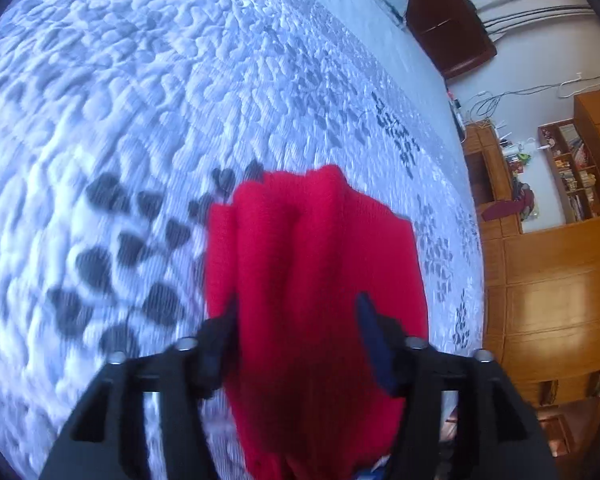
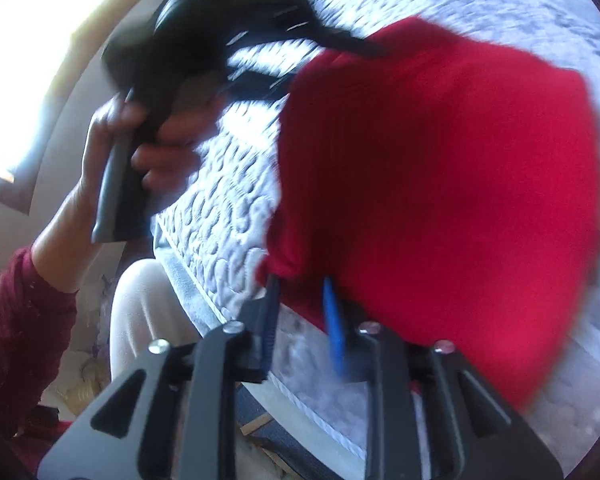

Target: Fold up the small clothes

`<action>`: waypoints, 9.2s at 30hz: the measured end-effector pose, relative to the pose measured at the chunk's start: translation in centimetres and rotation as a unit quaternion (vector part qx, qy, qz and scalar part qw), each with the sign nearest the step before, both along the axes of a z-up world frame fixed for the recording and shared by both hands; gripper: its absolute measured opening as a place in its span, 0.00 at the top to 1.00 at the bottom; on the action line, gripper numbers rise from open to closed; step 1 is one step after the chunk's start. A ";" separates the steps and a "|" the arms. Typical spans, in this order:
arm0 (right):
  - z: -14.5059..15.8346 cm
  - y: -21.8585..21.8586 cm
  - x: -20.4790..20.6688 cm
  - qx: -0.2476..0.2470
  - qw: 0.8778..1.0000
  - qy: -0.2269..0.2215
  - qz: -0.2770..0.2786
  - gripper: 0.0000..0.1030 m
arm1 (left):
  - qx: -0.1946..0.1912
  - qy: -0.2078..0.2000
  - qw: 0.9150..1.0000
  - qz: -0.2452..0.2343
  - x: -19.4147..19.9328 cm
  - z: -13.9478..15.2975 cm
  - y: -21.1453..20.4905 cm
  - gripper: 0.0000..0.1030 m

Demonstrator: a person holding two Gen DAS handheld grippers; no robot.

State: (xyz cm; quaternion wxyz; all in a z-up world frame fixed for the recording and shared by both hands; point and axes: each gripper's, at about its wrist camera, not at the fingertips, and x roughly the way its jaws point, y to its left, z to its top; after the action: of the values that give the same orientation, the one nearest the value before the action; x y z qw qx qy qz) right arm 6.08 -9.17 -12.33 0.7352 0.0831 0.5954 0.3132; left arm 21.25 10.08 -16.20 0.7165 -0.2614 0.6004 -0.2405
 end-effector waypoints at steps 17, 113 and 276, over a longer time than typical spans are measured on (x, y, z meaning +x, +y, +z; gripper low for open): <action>-6.7 -9.6 -1.8 0.062 0.979 0.134 -0.138 0.83 | 0.097 -0.012 0.990 -0.102 -12.0 0.4 -3.2 0.40; -6.1 -13.4 18.7 -0.039 0.983 0.073 -0.162 0.69 | 0.201 -0.079 0.971 -0.104 5.1 -0.6 -5.7 0.54; 4.7 -25.1 -6.5 -0.168 0.938 -0.048 -0.300 0.22 | 0.321 -0.171 0.930 -0.054 -15.5 8.4 -22.4 0.32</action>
State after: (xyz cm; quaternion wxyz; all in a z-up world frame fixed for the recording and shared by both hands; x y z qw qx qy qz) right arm -0.46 -34.25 -7.66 0.8262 0.1178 0.5504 -0.0226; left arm 5.73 -12.34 -7.84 0.8397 0.0610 0.5274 -0.1142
